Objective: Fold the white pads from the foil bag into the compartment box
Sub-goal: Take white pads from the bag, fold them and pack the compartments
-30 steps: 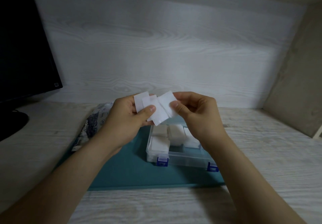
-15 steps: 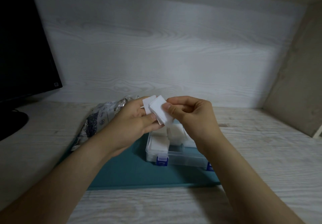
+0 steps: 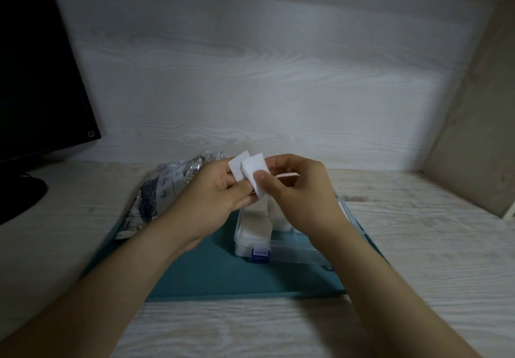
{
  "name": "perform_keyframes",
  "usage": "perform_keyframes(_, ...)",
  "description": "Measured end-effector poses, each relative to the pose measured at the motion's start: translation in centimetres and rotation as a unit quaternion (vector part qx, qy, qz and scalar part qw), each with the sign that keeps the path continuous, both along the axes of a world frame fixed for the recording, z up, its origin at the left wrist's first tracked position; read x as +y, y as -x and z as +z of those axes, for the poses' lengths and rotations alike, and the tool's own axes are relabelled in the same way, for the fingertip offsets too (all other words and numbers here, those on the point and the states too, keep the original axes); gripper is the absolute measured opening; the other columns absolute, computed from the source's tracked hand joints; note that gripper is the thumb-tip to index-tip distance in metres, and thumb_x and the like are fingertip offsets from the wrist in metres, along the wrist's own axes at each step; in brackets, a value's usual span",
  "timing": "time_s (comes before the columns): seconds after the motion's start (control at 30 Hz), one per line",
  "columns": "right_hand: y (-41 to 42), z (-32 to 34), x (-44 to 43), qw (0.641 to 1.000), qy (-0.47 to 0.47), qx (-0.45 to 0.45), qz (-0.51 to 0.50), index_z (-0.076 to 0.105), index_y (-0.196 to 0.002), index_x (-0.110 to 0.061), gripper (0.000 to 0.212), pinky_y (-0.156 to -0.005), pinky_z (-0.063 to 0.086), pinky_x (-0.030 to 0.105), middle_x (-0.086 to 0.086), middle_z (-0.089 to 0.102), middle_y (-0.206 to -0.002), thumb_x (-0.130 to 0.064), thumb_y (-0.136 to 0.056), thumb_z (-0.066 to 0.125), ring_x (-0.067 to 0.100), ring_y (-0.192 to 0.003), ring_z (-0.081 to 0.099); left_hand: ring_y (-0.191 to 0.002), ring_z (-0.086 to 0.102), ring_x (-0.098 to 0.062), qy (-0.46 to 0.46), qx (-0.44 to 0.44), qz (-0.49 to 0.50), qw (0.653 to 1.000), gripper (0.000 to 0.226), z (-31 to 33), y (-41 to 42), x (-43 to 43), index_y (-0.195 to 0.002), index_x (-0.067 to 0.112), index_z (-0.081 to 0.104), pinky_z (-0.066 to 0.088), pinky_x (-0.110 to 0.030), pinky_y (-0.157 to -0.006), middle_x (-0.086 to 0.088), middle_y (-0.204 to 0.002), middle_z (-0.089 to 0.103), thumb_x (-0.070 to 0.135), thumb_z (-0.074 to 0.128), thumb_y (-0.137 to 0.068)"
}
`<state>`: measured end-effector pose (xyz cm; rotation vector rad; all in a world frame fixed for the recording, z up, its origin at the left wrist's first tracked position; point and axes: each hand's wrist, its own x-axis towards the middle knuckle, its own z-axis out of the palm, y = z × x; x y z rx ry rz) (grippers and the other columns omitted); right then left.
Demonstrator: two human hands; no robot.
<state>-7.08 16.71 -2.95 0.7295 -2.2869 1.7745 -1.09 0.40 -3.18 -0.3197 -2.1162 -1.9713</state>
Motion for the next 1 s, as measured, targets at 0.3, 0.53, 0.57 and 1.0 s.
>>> perform_keyframes(0.3, -0.2, 1.0, 0.7, 0.995, 0.070, -0.056, 0.035, 0.072, -0.103, -0.010, 0.012, -0.079, 0.063, 0.026, 0.015, 0.077, -0.096, -0.011, -0.093, 0.079, 0.016, -0.083, 0.073, -0.102, 0.079, -0.021, -0.044, 0.007, 0.092, 0.995, 0.031, 0.0, 0.3, -0.2, -0.128, 0.009, 0.069, 0.063, -0.027, -0.086, -0.006, -0.106, 0.082, -0.006, 0.058, -0.103)
perform_keyframes(0.53, -0.6, 1.8, 1.4, 0.979, 0.117, -0.110, 0.127, 0.076, -0.112, -0.003, 0.023, -0.071, 0.058, 0.020, 0.012, 0.080, -0.094, -0.010, -0.091, 0.079, 0.017, -0.082, 0.076, -0.106, 0.078, -0.021, -0.028, -0.001, 0.065, 0.997, 0.031, 0.1, 0.2, -0.2, -0.129, 0.014, 0.070, 0.064, -0.034, -0.089, -0.005, -0.111, 0.081, 0.000, 0.063, -0.103)
perform_keyframes(0.57, -0.6, 1.6, 1.3, 0.980, 0.111, -0.103, 0.128, 0.076, -0.110, -0.003, 0.023, -0.077, 0.061, 0.025, 0.015, 0.080, -0.096, -0.009, -0.089, 0.081, 0.024, -0.088, 0.078, -0.106, 0.078, -0.020, -0.022, -0.005, 0.056, 0.998, 0.029, 0.1, 0.1, -0.2, -0.127, 0.015, 0.071, 0.064, -0.034, -0.089, -0.004, -0.111, 0.081, 0.003, 0.066, -0.102)
perform_keyframes(1.0, -0.5, 0.9, 0.6, 0.997, 0.067, -0.023, 0.010, 0.079, -0.093, -0.013, 0.020, -0.067, 0.059, 0.035, 0.010, 0.076, -0.084, -0.023, -0.081, 0.091, 0.020, -0.070, 0.065, -0.114, 0.075, -0.025, -0.043, -0.022, -0.012, 0.999, 0.028, 0.5, -0.5, 0.3, -0.128, 0.006, 0.070, 0.061, -0.039, -0.098, -0.010, -0.118, 0.079, 0.011, 0.049, -0.111)
